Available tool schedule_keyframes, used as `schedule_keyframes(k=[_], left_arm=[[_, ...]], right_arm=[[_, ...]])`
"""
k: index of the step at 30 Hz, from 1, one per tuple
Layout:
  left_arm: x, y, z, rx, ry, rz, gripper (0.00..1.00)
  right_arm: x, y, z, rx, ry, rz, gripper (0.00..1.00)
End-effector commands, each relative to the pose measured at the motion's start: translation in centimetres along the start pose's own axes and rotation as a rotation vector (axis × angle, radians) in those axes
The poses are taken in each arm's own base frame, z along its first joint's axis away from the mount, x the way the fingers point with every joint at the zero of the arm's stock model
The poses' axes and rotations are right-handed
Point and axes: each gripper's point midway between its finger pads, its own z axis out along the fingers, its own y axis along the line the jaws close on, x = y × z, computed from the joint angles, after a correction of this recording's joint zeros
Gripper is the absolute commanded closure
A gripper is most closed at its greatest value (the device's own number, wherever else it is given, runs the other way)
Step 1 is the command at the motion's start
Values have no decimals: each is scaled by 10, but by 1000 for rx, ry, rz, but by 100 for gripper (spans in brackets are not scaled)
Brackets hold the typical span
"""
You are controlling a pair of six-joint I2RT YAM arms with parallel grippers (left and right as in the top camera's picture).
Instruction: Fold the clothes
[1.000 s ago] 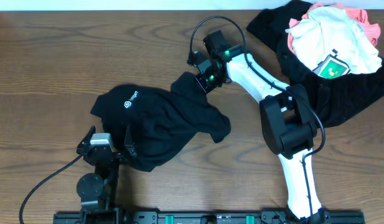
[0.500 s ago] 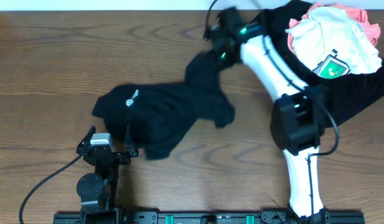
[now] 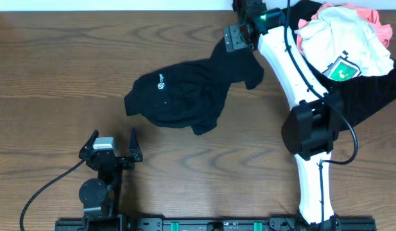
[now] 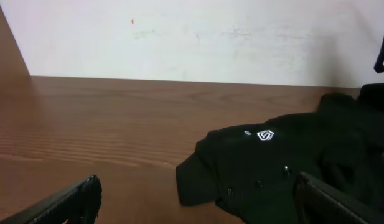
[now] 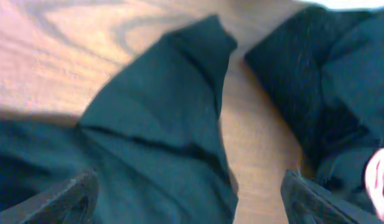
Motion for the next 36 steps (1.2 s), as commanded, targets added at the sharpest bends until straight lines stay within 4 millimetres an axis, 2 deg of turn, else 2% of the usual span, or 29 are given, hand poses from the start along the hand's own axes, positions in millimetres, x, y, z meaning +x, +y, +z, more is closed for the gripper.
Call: schedule_keyframes(k=[1,4,6,11,15,20,23,27,31,36], left_arm=[[15,0,1,5,45,-5,2],[15,0,1,5,45,-4,2],[15,0,1,5,45,-4,2],[15,0,1,5,45,-5,2],[15,0,1,6,45,-4,2],[15,0,1,5,45,-5,2],[15,0,1,5,45,-5,2],[15,0,1,6,45,-5,2],[15,0,1,5,45,-4,2],[15,0,1,5,45,-4,2]], right_arm=[[-2,8,-33,-63,-4,-15,15],[22,18,-30,-130,88,-140,21],[41,18,-24,-132,152,-186,21],[85,12,0,-155,288,-177,21],[106,6,19,-162,330,-173,23],[129,17,36,-190,349,-303,21],[132,14,48,-149,331,-317,20],[124,-2,59,-31,286,-277,20],[109,-21,60,99,237,-225,23],[104,-40,58,215,214,-137,24]])
